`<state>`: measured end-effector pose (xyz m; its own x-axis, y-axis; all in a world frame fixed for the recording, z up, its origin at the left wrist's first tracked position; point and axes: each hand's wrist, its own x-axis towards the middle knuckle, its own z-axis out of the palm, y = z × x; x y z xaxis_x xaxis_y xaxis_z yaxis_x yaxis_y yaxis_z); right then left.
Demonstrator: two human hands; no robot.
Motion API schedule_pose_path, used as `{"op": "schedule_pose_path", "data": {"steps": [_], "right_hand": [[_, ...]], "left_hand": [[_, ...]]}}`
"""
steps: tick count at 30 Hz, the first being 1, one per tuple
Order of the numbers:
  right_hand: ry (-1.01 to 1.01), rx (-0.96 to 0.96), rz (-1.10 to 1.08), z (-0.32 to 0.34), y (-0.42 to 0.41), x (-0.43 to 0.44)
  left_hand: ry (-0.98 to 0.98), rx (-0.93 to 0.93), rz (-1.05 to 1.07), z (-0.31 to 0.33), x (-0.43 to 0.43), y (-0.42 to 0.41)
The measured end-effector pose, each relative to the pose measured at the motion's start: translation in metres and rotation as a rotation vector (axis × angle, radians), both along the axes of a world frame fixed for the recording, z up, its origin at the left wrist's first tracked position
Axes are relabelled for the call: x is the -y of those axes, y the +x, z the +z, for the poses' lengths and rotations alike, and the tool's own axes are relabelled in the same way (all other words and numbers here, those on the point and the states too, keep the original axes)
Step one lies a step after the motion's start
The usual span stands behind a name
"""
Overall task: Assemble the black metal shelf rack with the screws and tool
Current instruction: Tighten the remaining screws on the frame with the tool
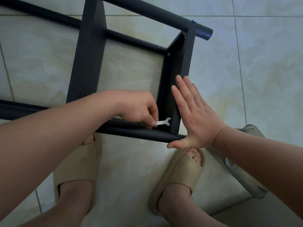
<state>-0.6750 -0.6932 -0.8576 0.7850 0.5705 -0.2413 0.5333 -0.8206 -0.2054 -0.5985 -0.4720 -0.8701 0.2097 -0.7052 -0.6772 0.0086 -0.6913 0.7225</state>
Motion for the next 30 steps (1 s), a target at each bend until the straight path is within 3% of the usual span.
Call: {"op": "schedule_pose_path", "data": {"steps": [9,13,18,30], "right_hand": [[0.009,-0.002,-0.001,0.002,0.000,-0.001],[-0.001,-0.005,-0.001,0.002,0.000,-0.001],[0.004,0.001,0.001,0.002,0.000,-0.001],[0.008,0.001,0.003,0.000,0.000,0.000]], "left_hand": [[-0.054,0.077,0.203,-0.001,0.004,0.001],[-0.093,-0.191,0.488,-0.003,0.009,-0.008],[-0.056,-0.476,0.681,-0.006,0.015,-0.016],[-0.017,-0.340,0.812,-0.012,0.017,-0.014]]}}
